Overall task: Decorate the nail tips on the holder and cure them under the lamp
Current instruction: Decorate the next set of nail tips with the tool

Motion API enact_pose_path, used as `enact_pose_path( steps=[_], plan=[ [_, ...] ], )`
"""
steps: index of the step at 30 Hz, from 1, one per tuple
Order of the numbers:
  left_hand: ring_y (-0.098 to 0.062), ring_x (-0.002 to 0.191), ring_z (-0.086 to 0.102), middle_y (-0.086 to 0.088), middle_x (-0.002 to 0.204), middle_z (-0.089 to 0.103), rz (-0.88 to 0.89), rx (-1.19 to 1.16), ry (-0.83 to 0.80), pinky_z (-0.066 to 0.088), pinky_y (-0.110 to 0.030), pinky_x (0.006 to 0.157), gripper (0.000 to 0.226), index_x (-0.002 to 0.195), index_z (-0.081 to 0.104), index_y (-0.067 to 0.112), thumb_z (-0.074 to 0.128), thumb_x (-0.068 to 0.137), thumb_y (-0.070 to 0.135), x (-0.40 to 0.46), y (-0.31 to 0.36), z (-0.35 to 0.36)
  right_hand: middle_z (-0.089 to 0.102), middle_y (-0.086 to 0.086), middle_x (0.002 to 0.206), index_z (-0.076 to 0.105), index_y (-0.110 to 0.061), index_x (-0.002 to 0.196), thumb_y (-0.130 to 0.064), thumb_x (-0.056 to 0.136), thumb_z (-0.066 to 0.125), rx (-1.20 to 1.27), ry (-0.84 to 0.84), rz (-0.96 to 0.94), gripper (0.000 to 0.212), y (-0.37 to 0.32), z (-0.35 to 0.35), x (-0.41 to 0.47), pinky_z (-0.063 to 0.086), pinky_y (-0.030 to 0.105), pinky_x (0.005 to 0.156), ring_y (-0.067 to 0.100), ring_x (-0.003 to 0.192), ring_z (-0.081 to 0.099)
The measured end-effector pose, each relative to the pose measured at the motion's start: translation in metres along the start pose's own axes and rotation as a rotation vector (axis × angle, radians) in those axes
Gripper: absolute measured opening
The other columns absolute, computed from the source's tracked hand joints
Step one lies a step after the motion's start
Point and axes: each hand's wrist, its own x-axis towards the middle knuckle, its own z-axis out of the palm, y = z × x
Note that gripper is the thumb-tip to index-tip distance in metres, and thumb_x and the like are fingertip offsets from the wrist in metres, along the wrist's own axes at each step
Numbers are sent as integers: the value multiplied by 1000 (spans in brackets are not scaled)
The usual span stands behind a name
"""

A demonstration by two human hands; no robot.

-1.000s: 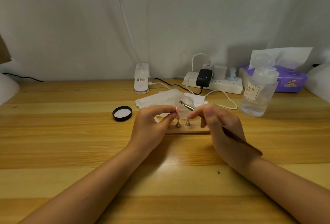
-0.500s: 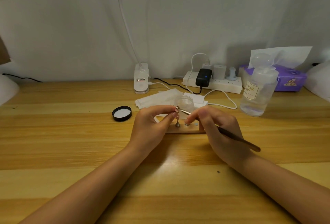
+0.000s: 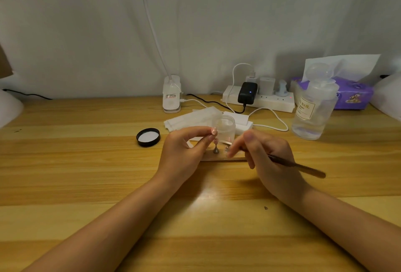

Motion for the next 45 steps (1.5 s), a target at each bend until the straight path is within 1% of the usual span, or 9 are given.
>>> enact_pose_path(
  steps=[6,11,17,21,24,31,38,42,45],
  plan=[
    [8,89,57,19,85,64,39,17,21,36,-2,76,18,88,69,21,69,78,6,-1,1,-1,62,1,62,59,-16,68,-28,91,33,79,114,25,37,1,-3,-2,38,5,60,-4,59,55],
    [8,90,59,16,88,65,33,-25,7,39,-3,80,11,86,70,16,70,77,10,-1,2,-1,61,-6,68,58,-22,74,-38,89,35,-14,157,109,32,1,-4,2,38,10,59,-1,64,55],
    [5,85,59,12,82,66,22,0,-9,39,-3,77,11,85,70,14,71,76,8,-1,3,-1,58,-16,72,54,-32,77,-39,87,31,-157,111,34,26,-3,-1,3,39,8,59,-6,70,54],
    [11,84,56,17,81,63,42,20,-3,37,-2,76,14,84,69,17,72,75,8,-1,4,-2,63,-3,72,60,-21,76,-35,89,33,-185,52,-23,32,-2,0,2,44,16,63,6,73,59],
    [7,85,57,17,82,63,42,34,-6,37,-3,76,15,85,69,18,72,74,8,-1,3,-2,62,-1,65,61,-18,70,-29,91,35,-121,34,-46,35,-1,-1,-1,40,11,56,-2,62,55],
    [11,83,56,17,81,63,36,40,-4,37,-2,74,13,85,70,16,72,75,9,-1,4,-1,53,-18,57,59,-15,74,-29,90,33,-98,102,-26,33,0,-1,1,34,3,55,-6,59,53],
    [12,84,56,19,81,62,43,35,-1,36,0,75,15,84,68,20,72,75,9,-2,4,-2,54,-15,59,60,-13,66,-20,91,34,-26,49,-85,37,0,0,-2,34,2,55,-9,54,50],
    [13,85,56,21,81,61,32,34,-5,35,1,75,16,84,67,23,71,75,10,-1,3,-1,57,-20,62,60,-13,74,-26,90,32,-78,97,-36,35,-1,-1,0,34,2,56,-7,59,53],
    [12,84,56,21,81,62,31,18,0,37,0,75,17,84,67,23,72,75,9,-1,3,-1,56,-13,62,61,-12,76,-31,90,32,-68,64,9,38,1,-1,0,36,5,57,-5,61,54]
  ],
)
